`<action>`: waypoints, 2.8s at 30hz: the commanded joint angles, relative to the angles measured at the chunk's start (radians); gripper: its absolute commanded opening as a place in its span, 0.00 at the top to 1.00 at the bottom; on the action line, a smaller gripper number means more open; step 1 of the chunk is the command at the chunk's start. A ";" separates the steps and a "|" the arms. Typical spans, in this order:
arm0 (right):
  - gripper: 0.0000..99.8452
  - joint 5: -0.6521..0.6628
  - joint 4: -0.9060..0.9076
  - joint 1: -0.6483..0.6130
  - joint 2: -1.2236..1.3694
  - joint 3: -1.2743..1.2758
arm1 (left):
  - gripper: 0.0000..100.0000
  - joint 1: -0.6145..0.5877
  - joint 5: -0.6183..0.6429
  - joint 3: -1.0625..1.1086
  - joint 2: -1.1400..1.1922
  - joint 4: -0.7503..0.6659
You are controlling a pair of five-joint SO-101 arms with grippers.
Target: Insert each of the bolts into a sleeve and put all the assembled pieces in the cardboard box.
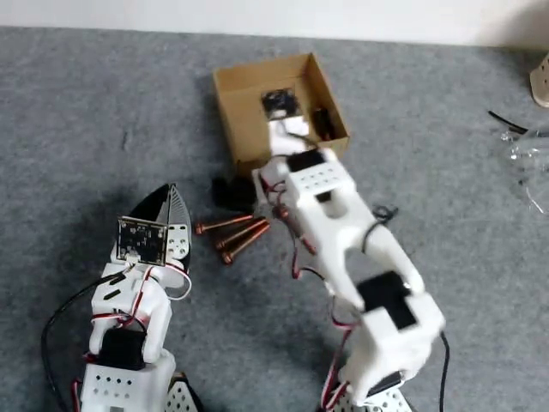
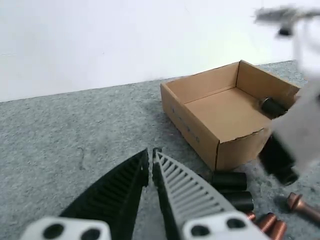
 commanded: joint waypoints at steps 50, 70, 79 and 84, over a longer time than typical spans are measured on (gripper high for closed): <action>1.00 0.106 -0.234 0.160 -1.974 1.382 | 0.93 0.139 0.063 -0.585 1.276 -0.133; 1.00 0.107 -0.236 0.160 -1.979 1.392 | 0.94 0.143 0.990 -0.906 1.547 0.130; 1.00 0.109 -0.239 0.160 -1.975 1.395 | 0.93 0.137 1.111 -0.997 1.581 0.331; 1.00 0.135 -0.312 0.160 -1.975 1.455 | 0.93 0.142 1.203 -1.000 1.584 0.331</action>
